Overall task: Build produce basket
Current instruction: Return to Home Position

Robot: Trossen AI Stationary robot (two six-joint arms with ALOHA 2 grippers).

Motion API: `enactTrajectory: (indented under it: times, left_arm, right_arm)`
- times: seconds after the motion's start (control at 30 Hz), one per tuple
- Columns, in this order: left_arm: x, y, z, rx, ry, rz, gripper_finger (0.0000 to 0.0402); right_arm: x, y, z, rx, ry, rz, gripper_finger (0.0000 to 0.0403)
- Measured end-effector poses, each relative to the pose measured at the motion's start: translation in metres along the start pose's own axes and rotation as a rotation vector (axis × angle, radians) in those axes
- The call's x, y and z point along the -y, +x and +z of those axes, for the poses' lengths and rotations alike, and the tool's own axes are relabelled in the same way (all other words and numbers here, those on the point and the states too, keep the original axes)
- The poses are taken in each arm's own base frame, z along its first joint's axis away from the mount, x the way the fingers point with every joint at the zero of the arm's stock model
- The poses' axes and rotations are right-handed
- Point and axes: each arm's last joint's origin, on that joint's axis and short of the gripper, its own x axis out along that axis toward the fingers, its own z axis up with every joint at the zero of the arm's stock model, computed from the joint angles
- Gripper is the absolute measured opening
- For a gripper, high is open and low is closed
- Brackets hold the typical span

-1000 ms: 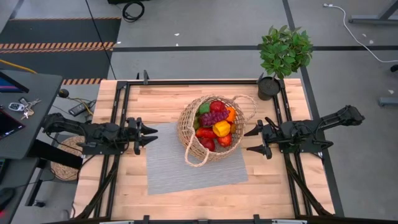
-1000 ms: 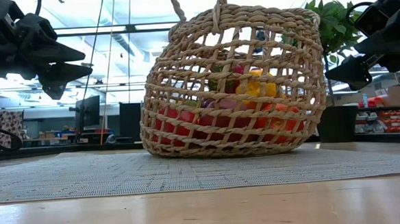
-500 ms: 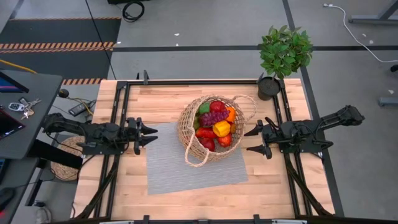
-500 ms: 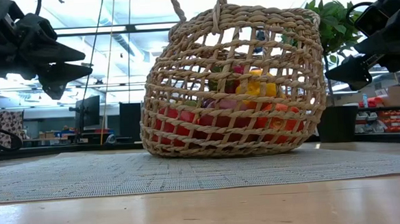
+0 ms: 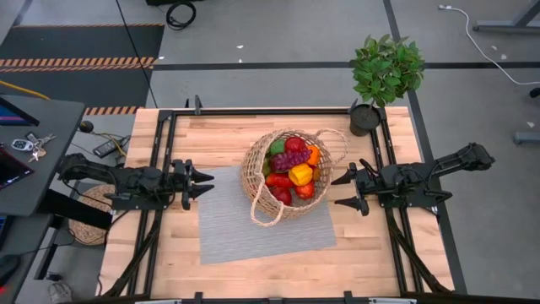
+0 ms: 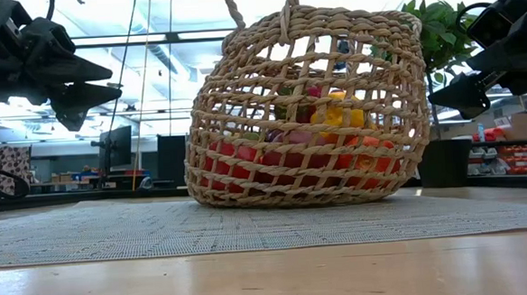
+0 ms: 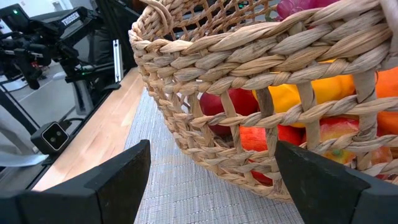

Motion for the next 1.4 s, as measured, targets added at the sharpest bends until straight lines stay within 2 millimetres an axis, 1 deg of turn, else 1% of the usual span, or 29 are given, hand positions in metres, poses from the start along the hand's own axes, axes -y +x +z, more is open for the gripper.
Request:
enactTrajectory:
  times: [1.4]
  left_arm:
    - [0.0,0.0,0.0,0.0,0.0,0.0,0.018]
  right_arm:
    - [0.0,0.0,0.0,0.0,0.0,0.0,0.0348]
